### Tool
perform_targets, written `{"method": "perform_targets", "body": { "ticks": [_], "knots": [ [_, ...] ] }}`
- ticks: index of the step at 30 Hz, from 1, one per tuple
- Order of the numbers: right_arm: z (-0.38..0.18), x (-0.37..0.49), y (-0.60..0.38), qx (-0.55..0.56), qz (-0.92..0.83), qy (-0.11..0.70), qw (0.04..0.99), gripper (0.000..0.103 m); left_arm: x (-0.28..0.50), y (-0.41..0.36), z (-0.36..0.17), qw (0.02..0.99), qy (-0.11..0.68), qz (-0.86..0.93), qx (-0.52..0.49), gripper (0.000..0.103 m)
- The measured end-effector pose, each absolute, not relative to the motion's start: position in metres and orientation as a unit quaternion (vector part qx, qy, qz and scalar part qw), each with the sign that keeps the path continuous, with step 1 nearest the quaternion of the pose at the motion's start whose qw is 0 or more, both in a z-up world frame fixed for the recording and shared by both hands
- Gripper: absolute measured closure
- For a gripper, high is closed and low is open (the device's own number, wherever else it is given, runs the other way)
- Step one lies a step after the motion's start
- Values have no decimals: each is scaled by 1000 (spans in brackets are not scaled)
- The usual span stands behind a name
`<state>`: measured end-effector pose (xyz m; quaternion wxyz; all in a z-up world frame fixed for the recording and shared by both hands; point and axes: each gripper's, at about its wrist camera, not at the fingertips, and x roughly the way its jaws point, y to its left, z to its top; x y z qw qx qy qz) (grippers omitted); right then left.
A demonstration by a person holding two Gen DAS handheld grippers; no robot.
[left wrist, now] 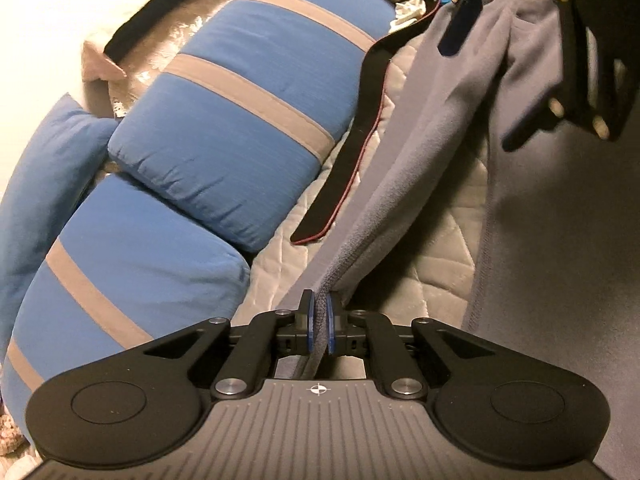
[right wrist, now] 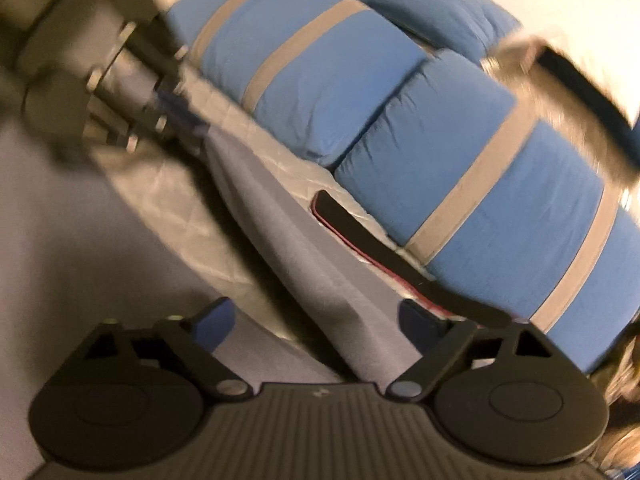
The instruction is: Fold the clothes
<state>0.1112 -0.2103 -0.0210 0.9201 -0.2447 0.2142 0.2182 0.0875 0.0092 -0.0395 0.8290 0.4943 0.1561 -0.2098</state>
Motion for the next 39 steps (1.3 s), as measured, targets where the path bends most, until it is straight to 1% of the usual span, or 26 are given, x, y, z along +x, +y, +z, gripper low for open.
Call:
{"method": "perform_targets", "body": {
  "ticks": [1,4,6,7,9,12,13,15,16,17,18,19,26,31,33,34,35,36,37,39],
  "knots": [
    [-15,116,-218,-204,226,225,926,16,87,9,-40,828,158,-211,495,97],
    [2,138,-244,-68,225,257,937,16,85,9,-42,821,168,-220,500,97],
    [6,156,-260,1,212,277,937,16,84,10,-46,813,172,-226,508,97],
    [5,164,-264,16,201,283,938,16,83,11,-47,811,172,-227,511,97],
    [-2,179,-264,0,176,294,939,17,82,11,-50,807,173,-229,516,97],
    [-20,203,-261,-9,154,331,931,18,81,11,-52,805,175,-232,518,97],
    [-26,210,-258,-19,148,343,927,20,81,12,-52,805,175,-233,517,97],
    [-38,221,-252,-46,134,370,918,44,81,11,-53,805,176,-234,517,97],
    [-44,225,-249,-58,124,386,912,70,80,10,-55,804,176,-234,518,97],
    [-48,227,-248,-60,122,392,910,81,80,9,-57,802,176,-233,520,97],
    [-46,228,-248,-56,120,389,912,90,79,9,-59,800,176,-233,524,97],
    [-43,231,-249,-52,116,385,914,102,79,8,-61,798,177,-234,526,97],
    [-26,257,-264,-13,93,350,932,102,79,8,-65,795,176,-234,531,97],
    [-35,279,-272,-13,66,342,937,102,81,9,-63,800,179,-230,524,97],
    [-35,277,-275,-12,69,342,937,93,81,9,-62,801,175,-226,526,97],
    [-29,272,-274,-25,76,332,940,83,81,9,-61,802,174,-223,526,97],
    [-24,266,-274,-37,82,322,942,62,82,8,-60,804,172,-220,525,97],
    [-17,258,-272,-52,90,308,946,54,82,8,-59,806,170,-217,524,97],
    [-9,246,-269,-66,104,291,949,48,83,7,-57,808,169,-214,523,97],
    [4,219,-261,-95,139,263,950,46,85,6,-54,812,166,-207,519,97]
  ]
}}
